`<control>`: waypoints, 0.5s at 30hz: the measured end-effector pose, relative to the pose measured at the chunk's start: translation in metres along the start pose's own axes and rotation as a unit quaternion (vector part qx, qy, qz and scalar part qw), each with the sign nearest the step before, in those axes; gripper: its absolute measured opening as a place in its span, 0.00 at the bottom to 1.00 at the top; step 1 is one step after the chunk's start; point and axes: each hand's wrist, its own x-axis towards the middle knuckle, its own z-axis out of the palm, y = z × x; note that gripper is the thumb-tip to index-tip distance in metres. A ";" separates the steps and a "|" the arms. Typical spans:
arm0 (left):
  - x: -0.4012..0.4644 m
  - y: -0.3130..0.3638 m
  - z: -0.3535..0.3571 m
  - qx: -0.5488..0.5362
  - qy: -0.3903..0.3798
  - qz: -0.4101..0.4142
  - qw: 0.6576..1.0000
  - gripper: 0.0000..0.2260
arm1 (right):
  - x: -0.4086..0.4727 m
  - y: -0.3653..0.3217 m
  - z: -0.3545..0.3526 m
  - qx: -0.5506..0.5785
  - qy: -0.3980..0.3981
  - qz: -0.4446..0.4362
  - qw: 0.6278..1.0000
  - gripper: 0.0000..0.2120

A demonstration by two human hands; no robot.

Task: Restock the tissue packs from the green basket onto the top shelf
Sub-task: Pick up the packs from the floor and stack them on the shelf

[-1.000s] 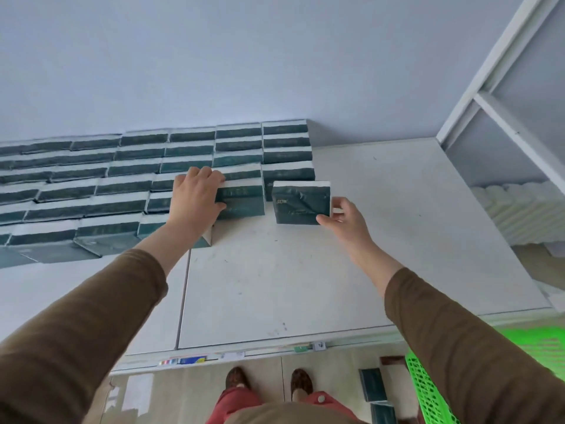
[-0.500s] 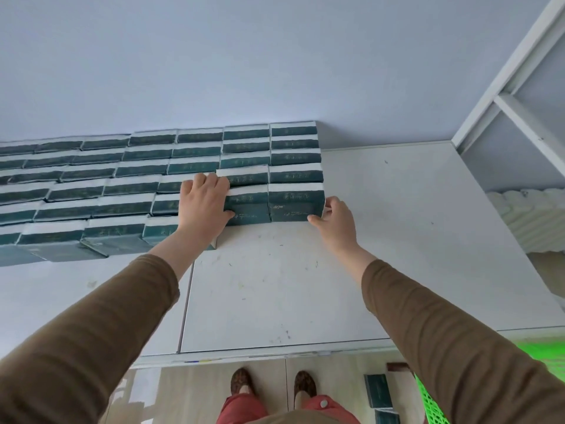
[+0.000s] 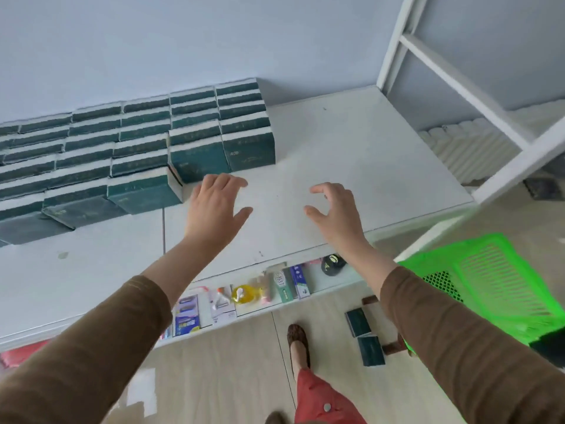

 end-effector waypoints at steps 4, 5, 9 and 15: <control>-0.053 0.049 0.018 -0.039 -0.009 0.049 0.998 0.18 | -0.080 0.023 -0.019 0.010 0.042 0.024 0.999 0.13; -0.066 0.060 0.025 -0.049 -0.012 0.062 0.997 0.18 | -0.099 0.032 -0.023 0.010 0.054 0.031 0.998 0.13; -0.113 0.104 0.064 -0.089 -0.042 0.089 0.991 0.16 | -0.170 0.084 -0.038 0.004 0.079 0.068 0.995 0.11; -0.180 0.162 0.155 -0.109 -0.138 0.084 0.981 0.16 | -0.264 0.191 -0.020 0.041 -0.009 0.204 0.978 0.08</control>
